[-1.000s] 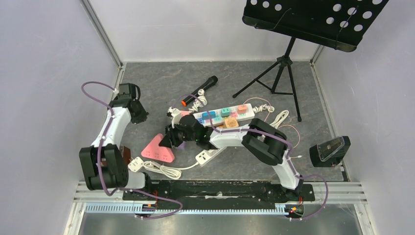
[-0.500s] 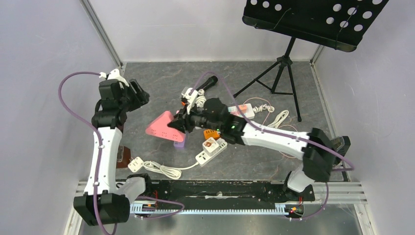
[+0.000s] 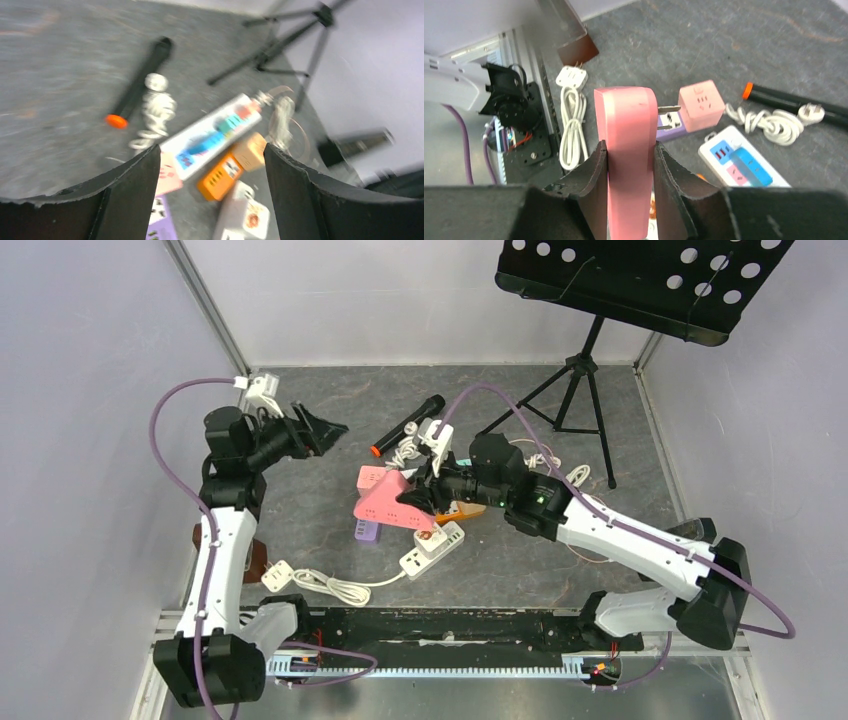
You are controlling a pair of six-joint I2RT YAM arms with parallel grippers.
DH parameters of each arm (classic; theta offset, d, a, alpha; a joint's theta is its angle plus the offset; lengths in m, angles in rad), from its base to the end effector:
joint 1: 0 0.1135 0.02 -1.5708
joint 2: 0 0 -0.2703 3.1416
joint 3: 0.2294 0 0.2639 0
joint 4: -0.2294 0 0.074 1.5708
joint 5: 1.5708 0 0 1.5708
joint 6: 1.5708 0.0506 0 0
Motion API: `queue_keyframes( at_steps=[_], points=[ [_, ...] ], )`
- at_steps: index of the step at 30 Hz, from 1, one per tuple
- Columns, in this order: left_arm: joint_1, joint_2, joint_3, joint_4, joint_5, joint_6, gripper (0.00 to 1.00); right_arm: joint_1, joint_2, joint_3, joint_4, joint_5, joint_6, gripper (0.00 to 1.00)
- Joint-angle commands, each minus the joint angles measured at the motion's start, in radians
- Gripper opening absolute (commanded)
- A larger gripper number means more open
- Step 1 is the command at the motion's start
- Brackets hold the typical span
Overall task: Insert the plug
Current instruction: Pick up the plug from the center of the board.
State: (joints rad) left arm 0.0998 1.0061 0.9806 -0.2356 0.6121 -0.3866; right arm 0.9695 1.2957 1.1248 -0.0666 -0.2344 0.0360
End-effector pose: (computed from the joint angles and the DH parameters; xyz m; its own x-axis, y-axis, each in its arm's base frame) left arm 0.2470 -0.0045 0.3655 -0.4154 -0.3517 -0.8389 0.3392 0.7958 -0.5016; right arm 0.1769 0.2786 0.3601 -0.1665 -0.1808 -0.9693 -0.9244 0.3709 0.0896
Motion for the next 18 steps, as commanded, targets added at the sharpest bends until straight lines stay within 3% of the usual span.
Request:
queue_keyframes(
  at_steps=[1,4,7,12,18],
  points=[
    [-0.04,-0.003,-0.042,0.167,0.478,-0.005,0.82,-0.022,-0.061,0.024,-0.112,-0.064,-0.027,0.0],
    [-0.148,-0.03,-0.051,0.153,0.576,0.08,0.82,-0.033,-0.101,0.013,-0.171,-0.072,-0.073,0.0],
    [-0.27,-0.068,-0.074,0.142,0.582,0.163,0.84,-0.041,-0.143,0.0,-0.196,-0.077,-0.084,0.0],
    [-0.417,-0.086,-0.114,0.129,0.545,0.203,0.86,-0.048,-0.181,0.001,-0.215,-0.109,-0.096,0.0],
    [-0.51,-0.169,-0.118,0.003,0.421,0.29,0.85,-0.055,-0.197,0.029,-0.232,-0.132,-0.071,0.0]
  ],
)
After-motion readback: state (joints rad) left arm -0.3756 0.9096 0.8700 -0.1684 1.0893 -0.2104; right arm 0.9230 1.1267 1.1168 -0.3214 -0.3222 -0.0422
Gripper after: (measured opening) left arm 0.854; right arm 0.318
